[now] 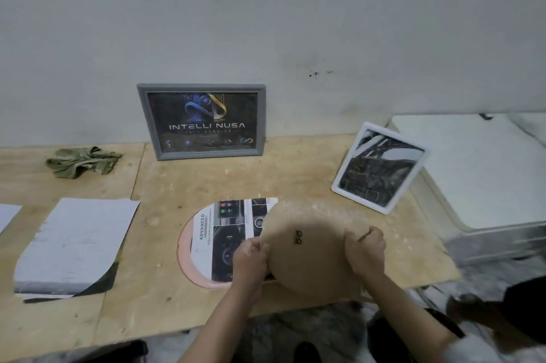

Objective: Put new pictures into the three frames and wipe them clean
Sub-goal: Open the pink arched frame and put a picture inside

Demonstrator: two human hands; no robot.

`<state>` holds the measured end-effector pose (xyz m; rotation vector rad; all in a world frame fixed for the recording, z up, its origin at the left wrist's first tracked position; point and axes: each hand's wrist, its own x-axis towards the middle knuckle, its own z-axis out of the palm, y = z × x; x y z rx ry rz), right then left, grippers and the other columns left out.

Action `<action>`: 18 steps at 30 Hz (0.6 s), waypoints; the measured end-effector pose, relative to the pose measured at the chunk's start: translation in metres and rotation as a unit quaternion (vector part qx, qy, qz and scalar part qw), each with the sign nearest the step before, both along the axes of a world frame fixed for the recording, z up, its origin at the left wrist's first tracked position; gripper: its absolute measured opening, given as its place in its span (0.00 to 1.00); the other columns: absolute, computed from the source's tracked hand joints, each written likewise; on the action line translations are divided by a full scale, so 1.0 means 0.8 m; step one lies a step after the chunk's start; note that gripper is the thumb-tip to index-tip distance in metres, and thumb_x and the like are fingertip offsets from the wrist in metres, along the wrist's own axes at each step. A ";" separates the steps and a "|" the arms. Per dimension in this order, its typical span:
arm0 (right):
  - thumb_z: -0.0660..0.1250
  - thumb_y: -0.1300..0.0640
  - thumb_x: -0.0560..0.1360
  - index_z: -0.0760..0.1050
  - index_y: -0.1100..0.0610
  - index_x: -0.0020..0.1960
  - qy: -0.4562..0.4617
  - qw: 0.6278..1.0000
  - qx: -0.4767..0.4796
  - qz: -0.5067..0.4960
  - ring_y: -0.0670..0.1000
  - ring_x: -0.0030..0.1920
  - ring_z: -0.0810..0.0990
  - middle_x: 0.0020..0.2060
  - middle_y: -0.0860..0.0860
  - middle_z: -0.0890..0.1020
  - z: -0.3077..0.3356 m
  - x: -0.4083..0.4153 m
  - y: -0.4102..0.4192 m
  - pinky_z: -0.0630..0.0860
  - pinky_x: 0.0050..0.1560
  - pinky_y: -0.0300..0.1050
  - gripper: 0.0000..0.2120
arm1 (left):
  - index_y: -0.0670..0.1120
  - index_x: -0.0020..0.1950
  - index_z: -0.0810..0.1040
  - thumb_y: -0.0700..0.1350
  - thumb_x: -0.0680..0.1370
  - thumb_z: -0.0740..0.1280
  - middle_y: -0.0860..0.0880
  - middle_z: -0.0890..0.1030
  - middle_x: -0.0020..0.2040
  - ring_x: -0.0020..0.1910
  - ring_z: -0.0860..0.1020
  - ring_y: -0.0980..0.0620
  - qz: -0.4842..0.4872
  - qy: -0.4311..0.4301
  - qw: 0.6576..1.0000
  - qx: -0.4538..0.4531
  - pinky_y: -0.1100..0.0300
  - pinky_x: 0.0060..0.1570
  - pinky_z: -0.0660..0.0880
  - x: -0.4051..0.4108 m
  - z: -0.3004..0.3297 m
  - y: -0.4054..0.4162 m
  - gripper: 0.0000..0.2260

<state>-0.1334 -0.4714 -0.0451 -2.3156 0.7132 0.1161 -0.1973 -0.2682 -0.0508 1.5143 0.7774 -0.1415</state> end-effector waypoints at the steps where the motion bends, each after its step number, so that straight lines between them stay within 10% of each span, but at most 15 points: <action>1: 0.62 0.48 0.76 0.58 0.60 0.72 0.004 1.000 0.002 0.001 0.63 0.64 0.69 0.67 0.60 0.66 -0.002 0.002 -0.015 0.70 0.62 0.58 0.30 | 0.42 0.43 0.78 0.38 0.77 0.62 0.42 0.79 0.42 0.44 0.77 0.42 -0.020 0.002 0.999 0.044 0.47 0.45 0.76 0.004 -0.006 -0.013 0.06; 6: 0.62 0.48 0.75 0.58 0.59 0.72 0.019 1.000 0.008 0.008 0.62 0.63 0.69 0.66 0.59 0.67 -0.008 0.011 -0.073 0.70 0.62 0.59 0.30 | 0.39 0.51 0.73 0.36 0.76 0.60 0.45 0.74 0.45 0.48 0.74 0.46 -0.130 0.024 0.978 0.161 0.57 0.46 0.70 0.018 -0.002 -0.084 0.05; 12: 0.65 0.52 0.73 0.58 0.58 0.72 0.042 0.995 -0.029 0.083 0.62 0.62 0.68 0.64 0.61 0.68 -0.025 0.025 -0.125 0.70 0.62 0.57 0.32 | 0.31 0.75 0.41 0.43 0.79 0.62 0.34 0.54 0.75 0.73 0.60 0.39 -0.275 0.085 0.943 0.166 0.52 0.71 0.62 0.036 -0.012 -0.147 0.37; 18: 0.63 0.46 0.75 0.60 0.59 0.69 0.103 0.979 -0.102 0.144 0.62 0.65 0.65 0.67 0.61 0.64 -0.039 0.033 -0.132 0.64 0.65 0.54 0.29 | 0.37 0.76 0.37 0.41 0.76 0.67 0.43 0.43 0.78 0.76 0.51 0.43 -0.178 0.111 0.973 0.100 0.53 0.75 0.54 0.045 -0.016 -0.176 0.42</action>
